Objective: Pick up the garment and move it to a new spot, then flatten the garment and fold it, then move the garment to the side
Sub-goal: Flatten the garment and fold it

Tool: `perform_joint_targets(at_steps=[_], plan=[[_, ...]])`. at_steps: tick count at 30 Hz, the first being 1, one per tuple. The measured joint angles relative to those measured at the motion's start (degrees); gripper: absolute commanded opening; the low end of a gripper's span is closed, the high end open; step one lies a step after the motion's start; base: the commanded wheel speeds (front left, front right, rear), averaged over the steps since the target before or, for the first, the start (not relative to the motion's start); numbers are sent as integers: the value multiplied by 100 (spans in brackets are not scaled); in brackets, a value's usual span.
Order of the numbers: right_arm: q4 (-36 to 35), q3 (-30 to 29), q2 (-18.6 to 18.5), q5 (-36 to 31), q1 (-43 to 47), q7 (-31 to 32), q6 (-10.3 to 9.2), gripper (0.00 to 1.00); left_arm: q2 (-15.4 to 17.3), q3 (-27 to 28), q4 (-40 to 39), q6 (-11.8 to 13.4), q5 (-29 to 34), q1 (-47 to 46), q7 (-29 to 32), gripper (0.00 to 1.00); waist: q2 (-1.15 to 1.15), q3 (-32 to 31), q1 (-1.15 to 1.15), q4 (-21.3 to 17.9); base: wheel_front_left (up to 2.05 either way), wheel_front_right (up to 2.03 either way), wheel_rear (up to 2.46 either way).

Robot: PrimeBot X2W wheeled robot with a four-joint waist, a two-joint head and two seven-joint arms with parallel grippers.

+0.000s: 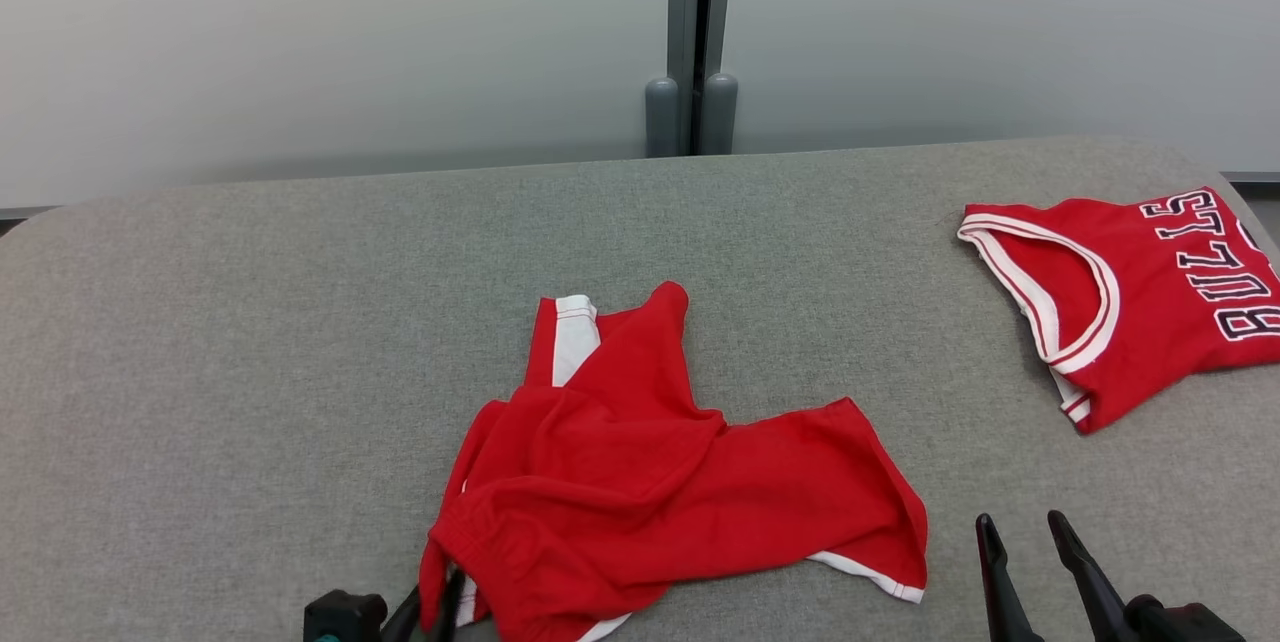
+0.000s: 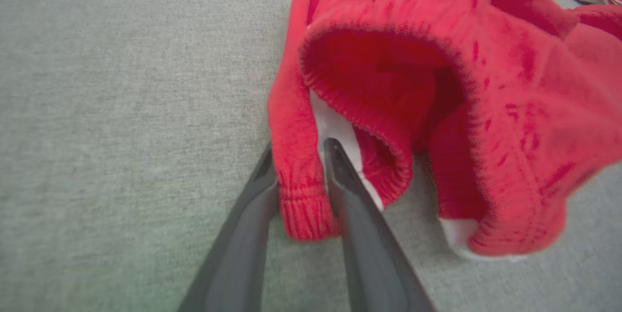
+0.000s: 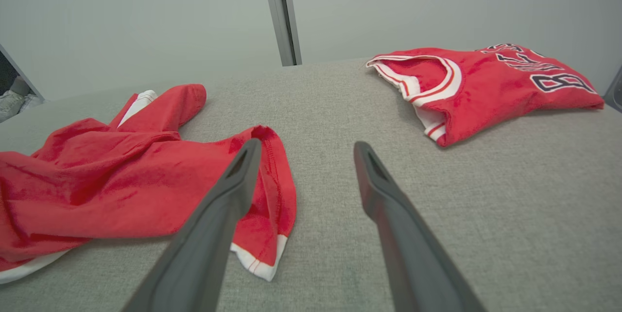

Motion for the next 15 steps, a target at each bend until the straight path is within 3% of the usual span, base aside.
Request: perform_joint_targets(at_steps=[12, 13, 14, 15], plan=[[2, -26, 1, -3, -55, 0, 0, 100, 430, 517, -108, -1, -31, -785, 3, 0, 0, 78, 0, -53, 0, 0, 0], [10, -25, 0, -3, -58, 0, 0, 100, 422, 522, -74, -1, -29, -821, 2, 14, 0, 80, 0, -62, 0, 0, 0], [20, -21, 0, -3, -62, 0, 0, 100, 409, 521, -15, -1, -25, -849, 2, 36, 0, 79, 0, -71, 0, 0, 0], [31, -9, -1, -2, -64, 0, 0, 100, 393, 524, 34, -1, -10, -861, 2, 100, 0, 75, 0, -82, 0, 0, 0]])
